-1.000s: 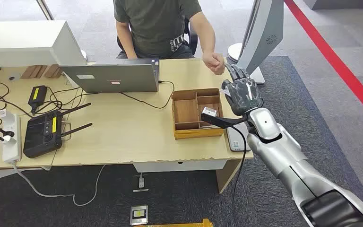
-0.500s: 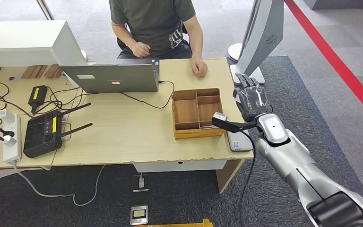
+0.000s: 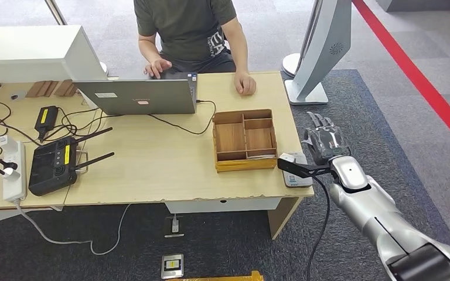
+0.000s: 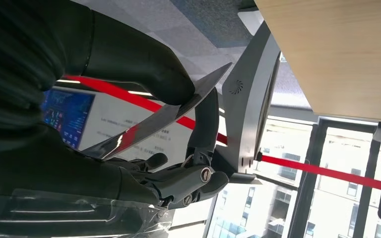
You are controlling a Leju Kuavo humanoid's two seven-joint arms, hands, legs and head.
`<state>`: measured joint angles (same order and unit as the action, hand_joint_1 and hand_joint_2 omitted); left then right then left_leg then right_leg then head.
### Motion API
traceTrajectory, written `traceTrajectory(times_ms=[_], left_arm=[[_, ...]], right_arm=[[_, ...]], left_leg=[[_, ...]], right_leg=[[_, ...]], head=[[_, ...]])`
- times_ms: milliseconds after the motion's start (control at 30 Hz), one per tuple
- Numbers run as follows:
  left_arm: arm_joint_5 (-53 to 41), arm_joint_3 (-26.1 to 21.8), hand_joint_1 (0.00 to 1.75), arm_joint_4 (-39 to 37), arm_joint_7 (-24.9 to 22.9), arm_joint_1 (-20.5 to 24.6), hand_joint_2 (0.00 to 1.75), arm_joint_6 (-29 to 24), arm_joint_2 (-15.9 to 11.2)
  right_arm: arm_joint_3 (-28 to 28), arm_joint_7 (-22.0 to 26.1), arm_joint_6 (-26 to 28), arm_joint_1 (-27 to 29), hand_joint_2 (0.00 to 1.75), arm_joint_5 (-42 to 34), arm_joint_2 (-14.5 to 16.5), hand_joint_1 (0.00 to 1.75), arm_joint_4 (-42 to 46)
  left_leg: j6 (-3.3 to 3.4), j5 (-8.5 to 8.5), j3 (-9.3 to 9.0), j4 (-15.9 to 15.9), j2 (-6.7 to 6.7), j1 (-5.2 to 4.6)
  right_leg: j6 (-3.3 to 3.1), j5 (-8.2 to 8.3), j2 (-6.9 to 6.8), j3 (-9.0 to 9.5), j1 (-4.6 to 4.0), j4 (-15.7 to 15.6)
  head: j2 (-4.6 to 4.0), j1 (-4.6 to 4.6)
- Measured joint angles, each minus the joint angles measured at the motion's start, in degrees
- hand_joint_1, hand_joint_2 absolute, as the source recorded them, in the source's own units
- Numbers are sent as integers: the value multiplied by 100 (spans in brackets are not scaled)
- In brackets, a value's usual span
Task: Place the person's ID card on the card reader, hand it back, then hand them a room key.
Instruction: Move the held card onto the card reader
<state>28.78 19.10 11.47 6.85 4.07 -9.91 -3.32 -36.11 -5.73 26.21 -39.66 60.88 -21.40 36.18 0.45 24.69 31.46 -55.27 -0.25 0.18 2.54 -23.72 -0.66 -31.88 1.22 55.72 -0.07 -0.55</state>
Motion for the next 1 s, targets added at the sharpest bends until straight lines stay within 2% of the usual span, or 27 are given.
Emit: traceTrajectory(times_ms=[500,1000], left_arm=[[26,169,0,0,-147,1,0,-3,-80],[84,275,0,0,-113,5,0,-2,-90]], right_arm=[[-10,-117,-250,313,175,57,-165,175,-114],[-167,4,-278,534,175,97,-119,175,-52]], left_leg=[[1,0,0,0,0,0],[1,0,0,0,0,0]], right_leg=[[0,0,0,1,1,0],[0,0,0,1,2,0]], head=[[0,-1],[0,0]])
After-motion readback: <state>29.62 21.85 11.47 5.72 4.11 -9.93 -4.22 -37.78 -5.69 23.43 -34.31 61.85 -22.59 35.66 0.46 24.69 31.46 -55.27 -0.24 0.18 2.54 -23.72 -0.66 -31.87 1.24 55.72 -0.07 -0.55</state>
